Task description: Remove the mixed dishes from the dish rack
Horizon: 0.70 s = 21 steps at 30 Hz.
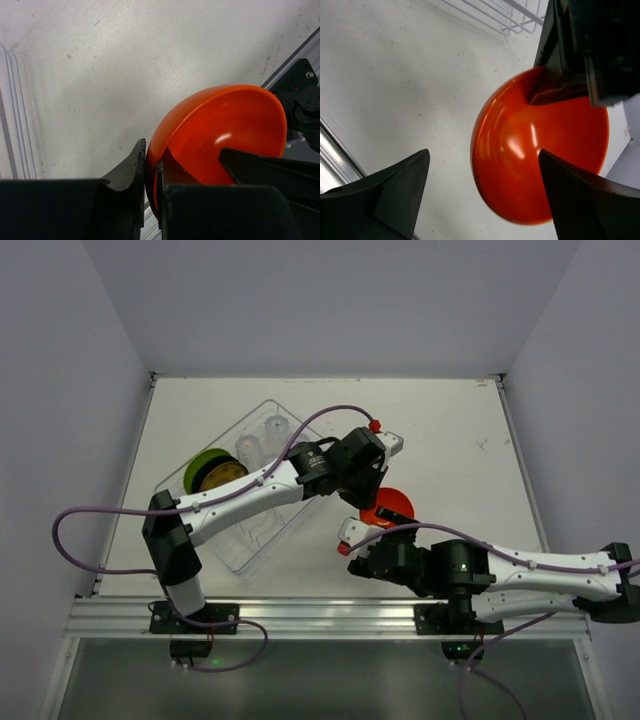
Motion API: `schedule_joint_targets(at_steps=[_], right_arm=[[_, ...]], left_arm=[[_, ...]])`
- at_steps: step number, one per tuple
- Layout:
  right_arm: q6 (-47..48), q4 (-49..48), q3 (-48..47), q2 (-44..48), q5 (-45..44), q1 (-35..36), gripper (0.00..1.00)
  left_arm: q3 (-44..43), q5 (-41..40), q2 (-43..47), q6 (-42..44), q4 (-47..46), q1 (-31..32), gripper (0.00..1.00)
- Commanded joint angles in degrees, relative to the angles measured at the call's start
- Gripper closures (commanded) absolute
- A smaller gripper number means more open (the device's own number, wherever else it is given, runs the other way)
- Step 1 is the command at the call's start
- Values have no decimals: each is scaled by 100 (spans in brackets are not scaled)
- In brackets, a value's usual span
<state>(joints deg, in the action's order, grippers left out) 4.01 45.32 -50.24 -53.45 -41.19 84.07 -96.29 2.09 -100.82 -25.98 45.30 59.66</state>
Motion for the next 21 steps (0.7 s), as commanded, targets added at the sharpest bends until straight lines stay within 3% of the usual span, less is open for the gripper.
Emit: schedule_joint_targets(at_steps=[1,11,15,21], right_arm=[[-331,-173,67,361,-153,-14,1],[-1068,-180,-390,2003,-82,-14,1],[-1235,-831,-355,2795,-362,-14,1],[-1675,-1737,-381,3481,-1679,-22,1]], left_arm=[[-215,-174,141,-127,-275,-51,100],[-56,-235,-288,-232,-1005,-270,100],[-556,-138,-807,-136,-944,-384,100],[-1909,325,-1993,-136,-812,-885,100]])
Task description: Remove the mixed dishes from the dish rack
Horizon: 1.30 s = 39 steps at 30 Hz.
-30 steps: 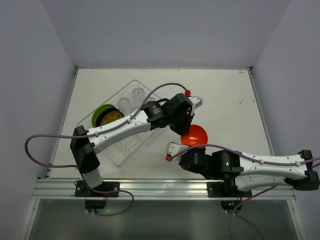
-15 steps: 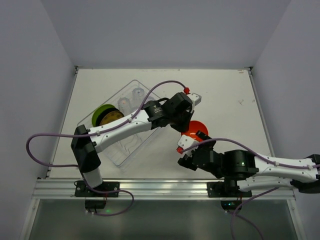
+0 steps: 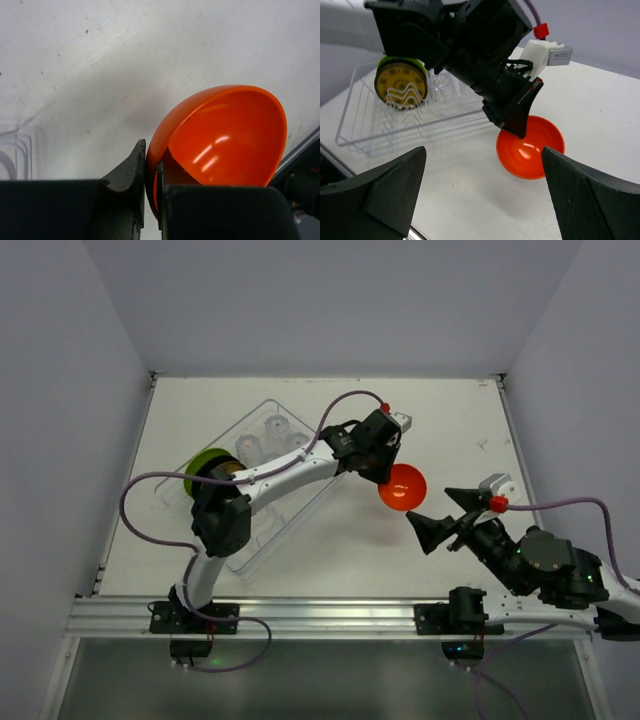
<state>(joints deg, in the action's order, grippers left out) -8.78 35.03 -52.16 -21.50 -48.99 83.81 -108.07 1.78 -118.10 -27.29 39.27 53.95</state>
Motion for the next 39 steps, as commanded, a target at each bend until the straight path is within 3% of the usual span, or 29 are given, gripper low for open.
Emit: schedule_joint_targets(at_steps=[1,3,9,15,30,33,36,37,39], right_arm=[[-466,-708,-267,304,-1067,12,1],[-712,-699,-303,348,-1418,4,1],[-1028,-559,-224,173,-1236,4,1],[-1495,-31,-198,-39,-1095,4,1],[-1891,75,92,260,-981,4,1],[-1891,92,101,208,-963,4,1],[-1716,92,31,128,-946,12,1],[-1602,92,5,119,-919,4,1],[-1566,101,-74,172,-884,4,1]], left_arm=[[-898,480,-596,-13,-226,-489,100],[-1443,586,-932,-66,-156,-622,100],[-2657,727,-2084,-57,-86,-1114,100],[-3018,517,-2507,127,-297,-1220,100],[-3238,507,-3043,426,-296,-1405,83],[-3220,692,-3069,417,-375,-1432,73],[-3290,701,-3043,400,-437,-1432,57],[-3308,631,-3008,391,-429,-1423,41],[-3282,604,-2807,382,-455,-1432,21]])
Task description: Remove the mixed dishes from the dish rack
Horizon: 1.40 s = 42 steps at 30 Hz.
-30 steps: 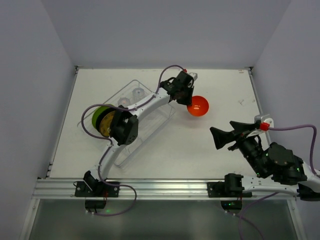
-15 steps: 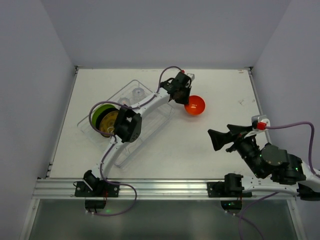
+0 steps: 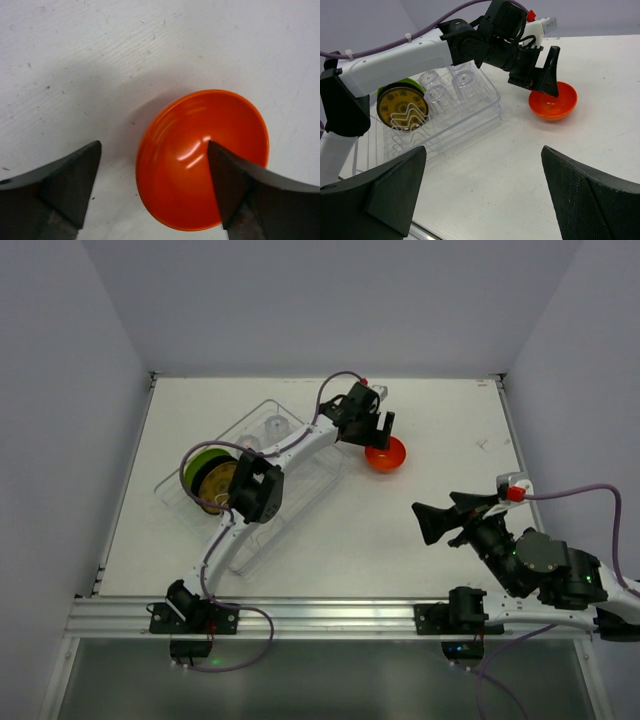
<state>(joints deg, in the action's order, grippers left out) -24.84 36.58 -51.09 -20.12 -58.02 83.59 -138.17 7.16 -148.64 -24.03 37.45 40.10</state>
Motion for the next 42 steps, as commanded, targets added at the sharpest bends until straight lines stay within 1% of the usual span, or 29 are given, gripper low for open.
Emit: schedule_joint_targets(at_steps=[1,2,3,6,9,12,13,14,15,16,17,18,19,20,22,23,25,26,27,28,29,30,32,33,34,37,38,39,42], right_arm=[[32,-54,-208,69,-25,26,1],[23,-54,-243,96,-77,26,1],[-3,-63,-261,139,-130,26,1],[66,-63,-322,140,-184,26,1],[181,-63,-445,-167,-87,26,1],[278,-63,-603,-773,-166,-36,1],[295,-63,-665,-931,-79,-132,1],[296,-54,-770,-1220,96,-576,1],[417,-80,-806,-1379,968,-1016,1],[523,-107,-849,-1581,1621,-1690,1],[533,-116,-867,-1765,2314,-3072,1],[602,-394,-780,-1907,3418,-3599,1],[551,-545,-693,-1891,3742,-4318,1],[394,-825,-509,-1795,3989,-4577,1],[174,-1029,-385,-1846,4936,-5052,1],[86,-1195,-315,-1977,5367,-5542,1],[-292,-1197,-357,-2670,6080,-5966,1],[-467,-1197,-445,-3003,6135,-5977,1],[-695,-1275,-428,-3102,6110,-5977,1],[-793,-1372,-385,-3147,6083,-5977,1],[-890,-1503,-210,-3104,5987,-5977,1],[-1074,-1748,-121,-3060,5882,-5977,1],[-1172,-1961,133,-2841,5611,-5977,1],[-1251,-2083,213,-2761,5539,-5977,1],[-1243,-2172,283,-2682,5512,-5977,1],[-1155,-2383,538,-2418,5591,-5977,1],[-1094,-2418,661,-2366,5643,-5977,1],[-997,-2471,723,-2261,5713,-5977,1],[-734,-2506,969,-2058,5897,-5977,1]], left_arm=[[-237,-29,352,65,-291,-37,3],[-176,-39,623,65,-343,-28,0],[-45,-30,756,65,-474,-28,0],[-43,-100,1266,30,-581,-28,0],[-52,-249,1741,56,-669,-28,0],[-17,-618,2189,126,-617,-54,0],[0,-871,2294,144,-564,-72,0],[0,-961,2452,144,-503,-159,0],[0,-1058,2506,92,-267,-238,0],[-17,-1111,2550,31,-143,-352,0],[-8,-1024,2611,-48,-2,-684,0],[-8,-963,2638,-188,303,-861,0],[18,-1058,2699,-190,446,-1124,0],[209,-1241,2935,-85,691,-1223,0],[657,-1732,3330,12,790,-1494,0],[1243,-1875,3863,39,799,-1592,0],[1861,-2305,4454,65,755,-1820,0],[2516,-2602,5371,135,668,-1908,0],[2819,-2727,5667,275,615,-1935,0],[3379,-2990,5931,355,632,-1962,0],[3637,-3114,6395,425,667,-1988,0],[3865,-3194,6574,582,867,-1988,0],[4603,-3344,7047,663,1088,-1988,0],[4867,-3361,7181,733,1306,-1988,0],[5374,-3448,7287,785,1422,-1988,0],[5993,-3974,7586,821,1853,-1979,0],[6430,-4037,7769,908,1801,-1979,0],[6634,-3986,7867,1240,1557,-1979,0],[6996,-3539,8105,1629,1204,-1927,0]])
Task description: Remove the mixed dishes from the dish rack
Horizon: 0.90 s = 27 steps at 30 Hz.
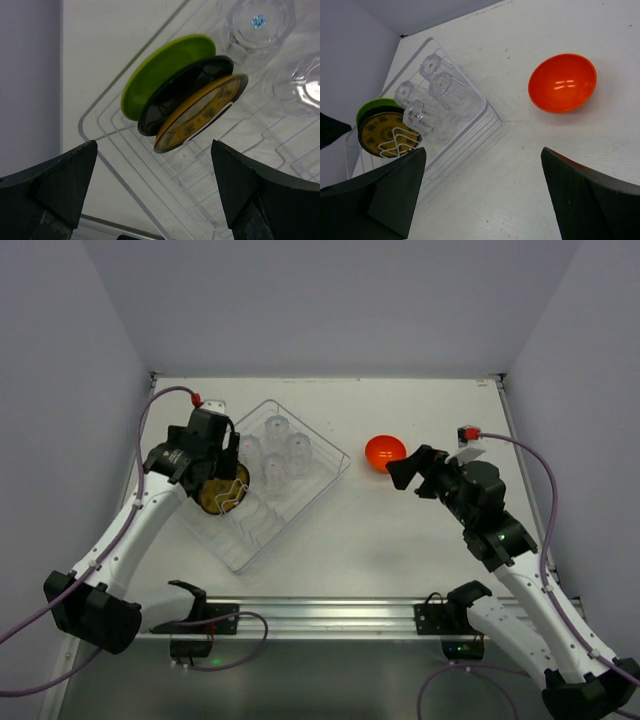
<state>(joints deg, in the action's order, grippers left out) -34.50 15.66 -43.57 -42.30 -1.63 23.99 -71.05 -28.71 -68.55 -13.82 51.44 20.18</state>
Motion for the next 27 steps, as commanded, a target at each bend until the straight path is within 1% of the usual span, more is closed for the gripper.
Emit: schedule_joint_targets(at_steps=[1,5,9,10,11,13,14,16,18,19,23,25,27], right_arm=[[277,-380,252,213,260,-17,2],[584,-3,306,538,277,-17,2],[787,271,288,968,295,-26,2],[796,314,305,1039,356,-17,2],[796,358,323,1101,382,-17,2],[787,341,367,1250,479,-17,2],[796,289,393,1277,627,-17,3],[787,245,420,1269,716,-17,4],[787,262,411,1199,822,-17,5],[787,271,402,1163,866,-17,5],[787,236,402,1031,1059,-17,7],[796,244,402,1031,1103,-8,8],[787,236,411,1066,1112,-17,8]], left_arm=[[345,258,105,705,-300,65,0],[407,647,-315,978,-486,65,1],[582,464,-483,1057,-845,65,3],[583,463,-544,1049,-855,65,5],[592,480,-571,1031,-811,65,10],[706,524,-606,1048,-863,65,15],[724,533,-606,1109,-872,65,24],[811,410,-624,1154,-881,65,31],[873,357,-624,1189,-934,65,35],[908,375,-650,1224,-951,65,39],[978,384,-712,1242,-1004,65,42],[979,366,-825,1268,-996,64,46],[970,279,-922,1268,-987,65,46]])
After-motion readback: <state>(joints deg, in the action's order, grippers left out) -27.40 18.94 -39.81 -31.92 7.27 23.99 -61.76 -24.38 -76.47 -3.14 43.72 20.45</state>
